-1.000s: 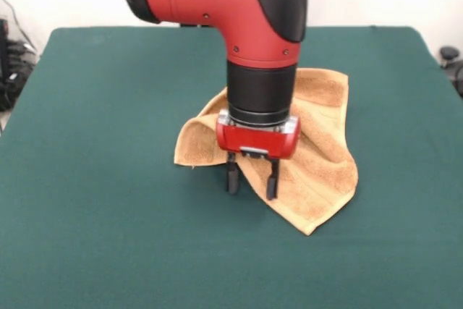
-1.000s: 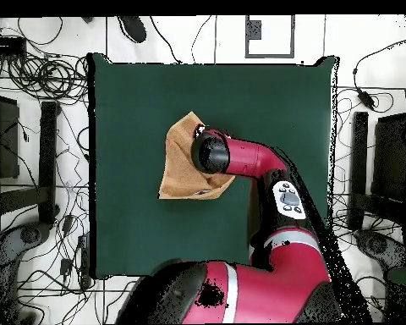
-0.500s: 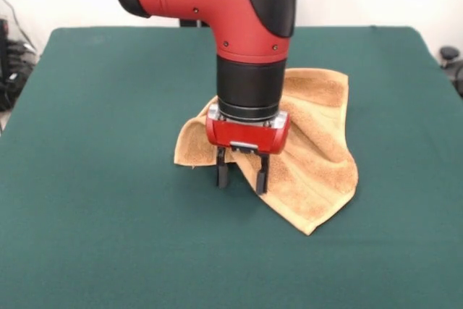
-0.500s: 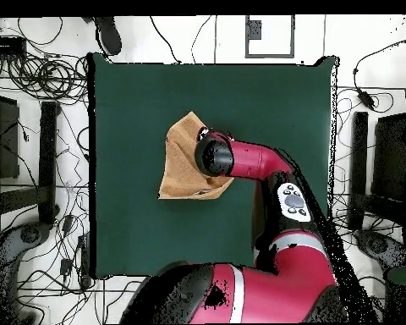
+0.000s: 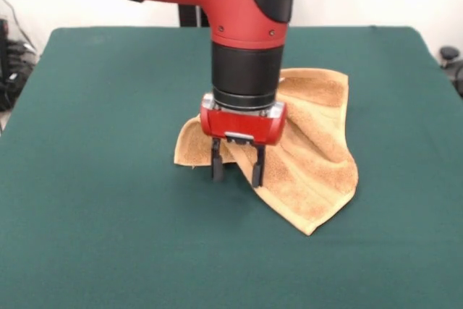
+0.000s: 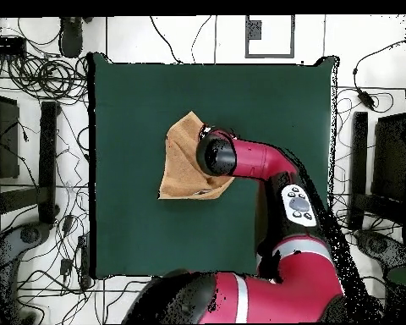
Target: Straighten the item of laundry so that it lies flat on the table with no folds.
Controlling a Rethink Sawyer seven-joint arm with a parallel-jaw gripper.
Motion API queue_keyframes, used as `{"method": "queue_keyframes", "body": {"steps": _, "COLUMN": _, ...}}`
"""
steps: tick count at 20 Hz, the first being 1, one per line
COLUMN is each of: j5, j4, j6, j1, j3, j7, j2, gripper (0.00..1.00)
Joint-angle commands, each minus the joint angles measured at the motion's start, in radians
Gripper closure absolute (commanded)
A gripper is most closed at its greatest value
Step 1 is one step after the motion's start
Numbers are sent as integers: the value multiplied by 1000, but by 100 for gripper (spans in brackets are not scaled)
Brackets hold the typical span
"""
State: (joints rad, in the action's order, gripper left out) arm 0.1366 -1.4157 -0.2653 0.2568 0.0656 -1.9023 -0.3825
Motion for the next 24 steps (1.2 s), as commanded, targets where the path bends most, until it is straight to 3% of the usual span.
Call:
{"method": "queue_keyframes", "body": {"steps": 1, "j5": 35, "j4": -66, "j6": -165, "j1": 50, "j3": 116, "j7": 56, "j2": 18, "gripper": 0}}
{"method": "queue_keyframes", "body": {"steps": 7, "j5": 47, "j4": -57, "j6": -221, "j1": 72, "j3": 134, "j7": 89, "j2": 17, "gripper": 0}}
{"method": "queue_keyframes", "body": {"steps": 13, "j5": 61, "j4": -31, "j6": -190, "j1": 48, "j3": 117, "j7": 53, "j2": 49, "gripper": 0}}
{"method": "queue_keyframes", "body": {"steps": 20, "j5": 44, "j4": -29, "j6": -66, "j1": -106, "j3": -31, "j7": -142, "j2": 69, "gripper": 0}}
{"method": "queue_keyframes", "body": {"steps": 24, "j5": 20, "j4": -56, "j6": -22, "j1": -124, "j3": -39, "j7": -167, "j2": 80, "gripper": 0}}
